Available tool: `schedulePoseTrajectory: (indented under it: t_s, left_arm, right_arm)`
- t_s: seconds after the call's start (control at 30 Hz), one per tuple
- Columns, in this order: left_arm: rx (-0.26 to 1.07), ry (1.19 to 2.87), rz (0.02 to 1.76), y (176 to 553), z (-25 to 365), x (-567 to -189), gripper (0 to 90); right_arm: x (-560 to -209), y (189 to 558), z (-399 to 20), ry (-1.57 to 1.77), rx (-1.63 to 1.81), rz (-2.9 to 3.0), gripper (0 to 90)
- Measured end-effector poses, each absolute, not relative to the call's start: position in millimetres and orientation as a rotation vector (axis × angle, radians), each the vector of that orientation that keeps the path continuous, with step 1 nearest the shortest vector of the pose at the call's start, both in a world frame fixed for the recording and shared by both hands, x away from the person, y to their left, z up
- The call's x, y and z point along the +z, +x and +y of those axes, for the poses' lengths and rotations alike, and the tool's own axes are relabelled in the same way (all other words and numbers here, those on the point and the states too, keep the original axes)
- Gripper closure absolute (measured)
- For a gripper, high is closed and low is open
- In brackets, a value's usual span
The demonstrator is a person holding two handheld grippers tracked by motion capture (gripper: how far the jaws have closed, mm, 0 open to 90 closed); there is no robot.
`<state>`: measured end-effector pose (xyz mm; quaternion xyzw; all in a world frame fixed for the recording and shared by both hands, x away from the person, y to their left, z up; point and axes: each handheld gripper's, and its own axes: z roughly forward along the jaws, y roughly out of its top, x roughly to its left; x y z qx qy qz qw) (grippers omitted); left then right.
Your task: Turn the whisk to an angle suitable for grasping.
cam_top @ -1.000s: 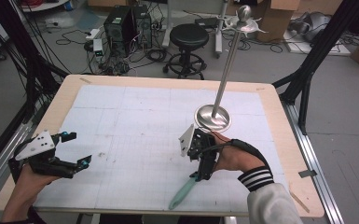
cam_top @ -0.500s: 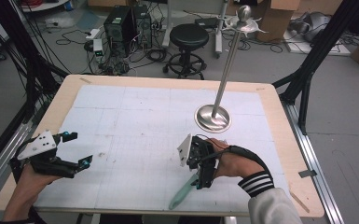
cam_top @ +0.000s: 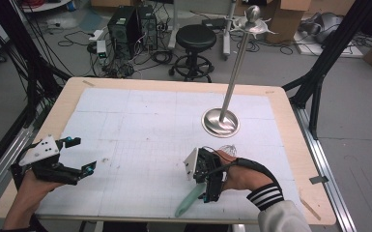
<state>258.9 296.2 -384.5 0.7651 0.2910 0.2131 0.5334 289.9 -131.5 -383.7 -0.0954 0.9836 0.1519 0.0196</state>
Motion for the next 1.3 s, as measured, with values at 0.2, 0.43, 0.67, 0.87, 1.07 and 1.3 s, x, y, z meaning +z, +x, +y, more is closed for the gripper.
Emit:
schedulePoseTrajectory:
  t_s: [0.2,0.43,0.67,0.87,1.07,1.3]
  left_arm:
    - [0.503,1.83,0.695,260,294,-386,1.7]
    - [0.505,1.83,0.7,260,293,-386,1.7]
    - [0.504,1.83,0.699,259,293,-386,1.7]
    - [0.503,1.828,0.7,259,293,-386,1.7]
    - [0.502,1.827,0.695,260,293,-385,1.7]
    - [0.505,1.823,0.693,259,293,-385,1.7]
  right_arm:
    - [-393,285,-133,-0.273,0.493,3.052,4.8]
    - [-399,282,-137,-0.278,0.492,3.057,16.9]
    - [-403,282,-137,-0.299,0.469,3.059,31.6]
    - [-404,281,-137,-0.328,0.438,3.064,40.5]
    - [-405,281,-136,-0.343,0.415,3.055,45.3]
    - [-405,281,-131,-0.4,0.335,3.026,51.4]
